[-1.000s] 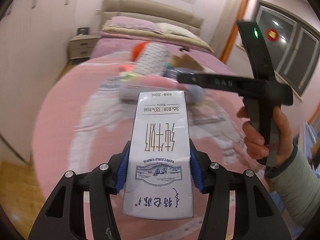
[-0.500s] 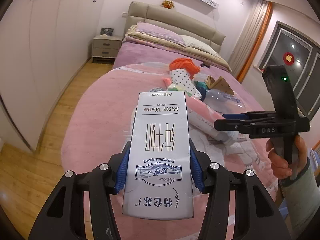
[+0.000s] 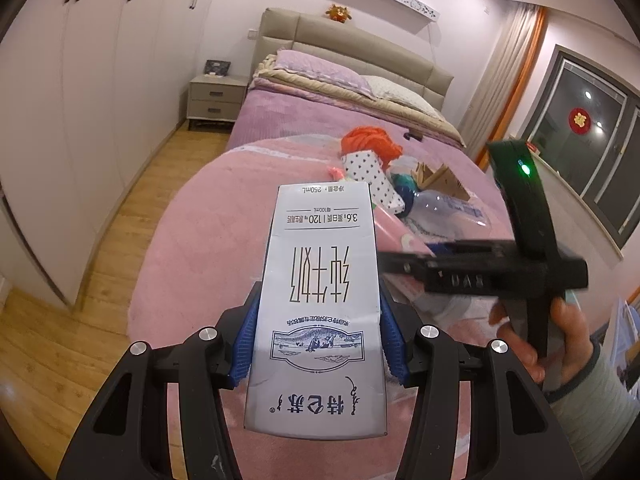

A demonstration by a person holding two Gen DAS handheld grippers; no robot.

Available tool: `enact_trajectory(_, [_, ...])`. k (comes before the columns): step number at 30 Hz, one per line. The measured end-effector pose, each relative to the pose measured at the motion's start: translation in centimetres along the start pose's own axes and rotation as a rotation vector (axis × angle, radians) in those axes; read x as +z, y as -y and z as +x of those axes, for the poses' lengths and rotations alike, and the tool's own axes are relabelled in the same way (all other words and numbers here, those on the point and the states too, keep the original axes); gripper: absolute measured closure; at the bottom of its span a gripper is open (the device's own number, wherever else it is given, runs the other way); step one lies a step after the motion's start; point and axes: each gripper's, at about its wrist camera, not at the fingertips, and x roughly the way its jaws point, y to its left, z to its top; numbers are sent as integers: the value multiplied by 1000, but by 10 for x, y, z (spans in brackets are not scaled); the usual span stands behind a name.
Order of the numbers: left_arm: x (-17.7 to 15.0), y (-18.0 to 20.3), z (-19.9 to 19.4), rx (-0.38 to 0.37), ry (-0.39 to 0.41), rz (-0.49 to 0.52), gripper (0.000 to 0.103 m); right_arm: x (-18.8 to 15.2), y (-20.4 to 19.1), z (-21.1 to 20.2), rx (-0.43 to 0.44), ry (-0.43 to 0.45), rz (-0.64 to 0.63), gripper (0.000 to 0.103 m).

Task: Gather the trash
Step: 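Grasp the pink bottle with the right tool while the left holds the carton, then drop the pink bottle and white carton into the blue basket, opening both tools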

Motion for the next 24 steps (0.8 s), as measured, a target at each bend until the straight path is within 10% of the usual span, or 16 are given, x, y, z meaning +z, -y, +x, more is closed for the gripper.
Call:
enact_trajectory(11, [29, 61, -14, -55, 77, 119, 52, -36, 32, -93, -18, 184, 136, 57])
enact_trajectory(24, [51, 215, 38, -264, 43, 305, 52, -106, 168, -216, -188, 387, 446, 57])
